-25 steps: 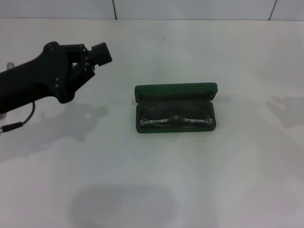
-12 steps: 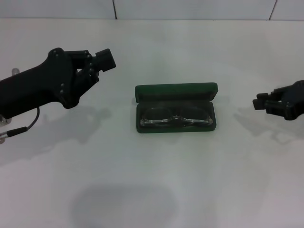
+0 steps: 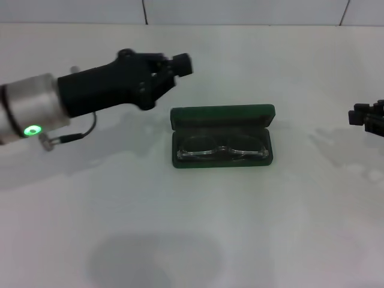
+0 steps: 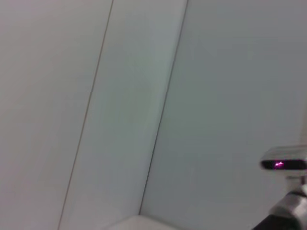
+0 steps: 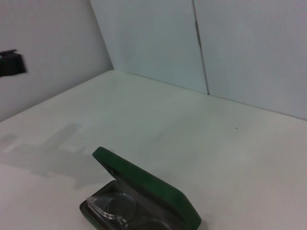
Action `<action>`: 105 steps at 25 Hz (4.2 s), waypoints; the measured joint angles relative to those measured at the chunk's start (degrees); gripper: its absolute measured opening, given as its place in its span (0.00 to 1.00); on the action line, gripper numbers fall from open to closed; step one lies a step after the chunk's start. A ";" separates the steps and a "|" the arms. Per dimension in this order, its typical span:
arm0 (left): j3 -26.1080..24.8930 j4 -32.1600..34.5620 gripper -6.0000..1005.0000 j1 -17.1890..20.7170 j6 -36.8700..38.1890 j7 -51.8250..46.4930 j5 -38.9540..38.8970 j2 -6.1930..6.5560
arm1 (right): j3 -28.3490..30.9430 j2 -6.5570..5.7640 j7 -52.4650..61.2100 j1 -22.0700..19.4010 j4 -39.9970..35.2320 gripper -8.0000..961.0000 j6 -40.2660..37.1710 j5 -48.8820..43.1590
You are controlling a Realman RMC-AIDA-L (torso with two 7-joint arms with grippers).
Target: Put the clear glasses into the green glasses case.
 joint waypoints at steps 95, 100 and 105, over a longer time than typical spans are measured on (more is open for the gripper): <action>10.00 10.56 0.72 7.79 16.42 -9.20 -2.45 5.75 | -13.59 0.42 -17.73 3.20 14.97 0.68 -14.77 24.72; 9.91 10.49 0.75 7.83 16.44 -9.11 -1.85 5.73 | -19.63 0.67 -19.64 6.45 16.16 0.71 -12.25 25.46; 9.72 10.49 0.75 7.89 16.36 -9.11 -0.74 6.18 | -22.77 0.68 -21.54 7.11 16.22 0.73 -11.36 29.07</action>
